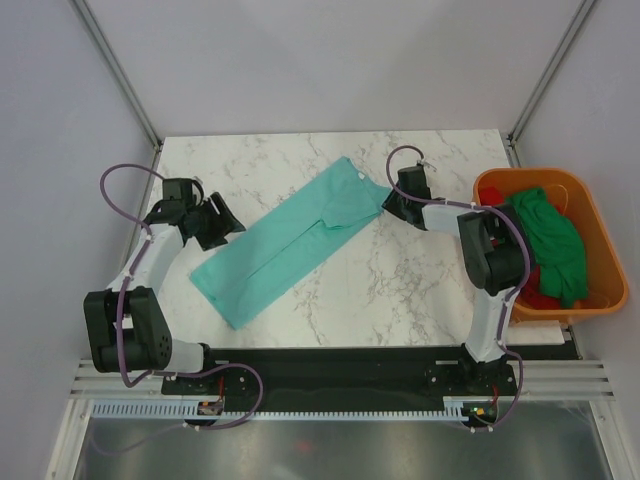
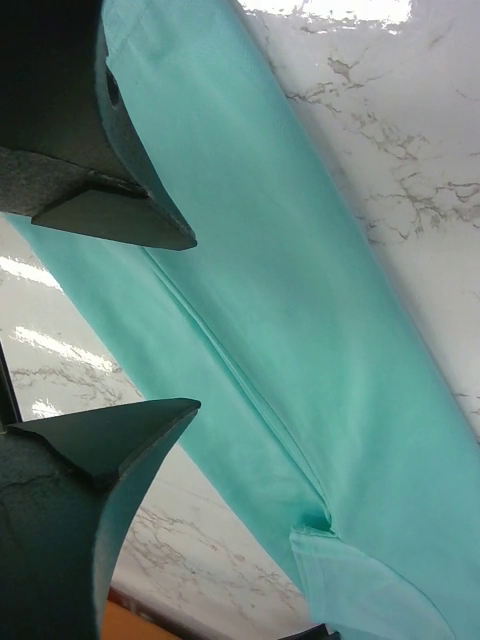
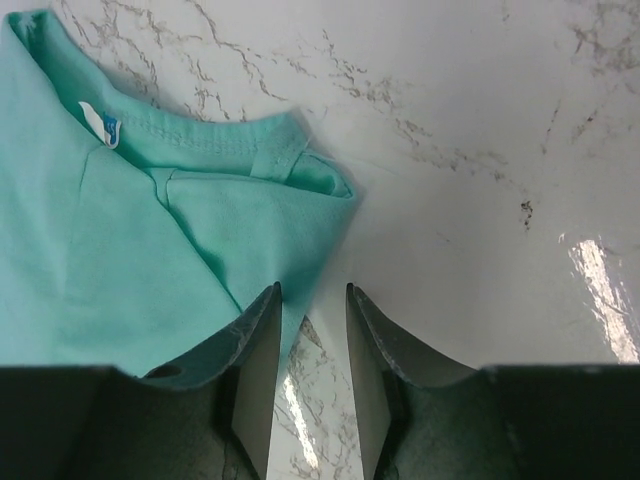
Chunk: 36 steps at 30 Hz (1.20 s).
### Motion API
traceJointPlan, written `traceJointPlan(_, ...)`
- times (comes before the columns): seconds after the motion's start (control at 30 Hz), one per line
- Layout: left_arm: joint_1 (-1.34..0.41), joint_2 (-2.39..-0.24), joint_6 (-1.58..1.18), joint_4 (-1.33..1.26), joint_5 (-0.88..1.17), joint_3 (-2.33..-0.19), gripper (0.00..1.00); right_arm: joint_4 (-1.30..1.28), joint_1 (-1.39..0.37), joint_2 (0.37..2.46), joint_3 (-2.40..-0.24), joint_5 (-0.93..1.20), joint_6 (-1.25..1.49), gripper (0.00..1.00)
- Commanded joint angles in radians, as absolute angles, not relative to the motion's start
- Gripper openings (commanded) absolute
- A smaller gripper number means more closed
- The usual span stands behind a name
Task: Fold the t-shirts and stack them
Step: Fold the tshirt
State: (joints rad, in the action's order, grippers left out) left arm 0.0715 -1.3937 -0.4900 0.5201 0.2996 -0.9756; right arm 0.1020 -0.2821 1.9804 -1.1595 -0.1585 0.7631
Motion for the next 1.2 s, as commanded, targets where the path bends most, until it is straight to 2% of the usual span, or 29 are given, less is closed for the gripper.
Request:
traceJointPlan(0.0,0.054,-1.365,-0.512,0.477,0.331,-0.982,0.69,0.104,-0.273,2.022,-1.190,-0.184,0.767,0.40)
traceJointPlan(0.2,0.031,-1.368,-0.515,0.474,0.327,-0.988,0.68,0.103,-0.262,2.045,-1.213,-0.201,0.746,0.22)
traceJointPlan(0.27,0.026,-1.365,-0.529,0.466,0.398,-0.996,0.68,0.092,-0.249,2.062,-1.241,-0.207,0.723,0.09)
traceJointPlan(0.33,0.012,-1.365,-0.540,0.454,0.434,-1.026,0.67,0.086,-0.238,2.086,-1.287,-0.204,0.684,0.00)
traceJointPlan(0.5,-0.069,-1.388,-0.509,0.454,0.426,-1.089,0.67,0.057,-0.193,2.189,-1.434,-0.186,0.574,0.00)
traceJointPlan(0.63,-0.074,-1.420,-0.469,0.456,0.414,-1.060,0.66,-0.024,-0.153,2.319,-1.708,-0.133,0.474,0.00)
traceJointPlan(0.73,-0.075,-1.457,-0.446,0.457,0.422,-1.029,0.65,-0.107,-0.133,2.397,-1.886,-0.123,0.422,0.06)
traceJointPlan(0.8,-0.075,-1.482,-0.446,0.456,0.431,-1.019,0.65,-0.153,-0.121,2.396,-1.933,-0.109,0.413,0.17)
traceJointPlan(0.87,-0.075,-1.493,-0.446,0.456,0.461,-1.019,0.65,-0.169,-0.121,2.359,-1.922,-0.100,0.422,0.23)
traceJointPlan(0.97,-0.075,-1.479,-0.440,0.456,0.463,-1.040,0.65,-0.195,-0.123,2.216,-1.824,-0.071,0.500,0.37)
traceJointPlan(1.07,-0.072,-1.477,-0.416,0.454,0.330,-1.072,0.67,-0.218,-0.156,2.085,-1.676,-0.051,0.630,0.41)
traceJointPlan(1.17,-0.028,-1.516,-0.425,0.456,0.339,-1.086,0.67,-0.239,-0.236,1.952,-1.467,-0.072,0.744,0.45)
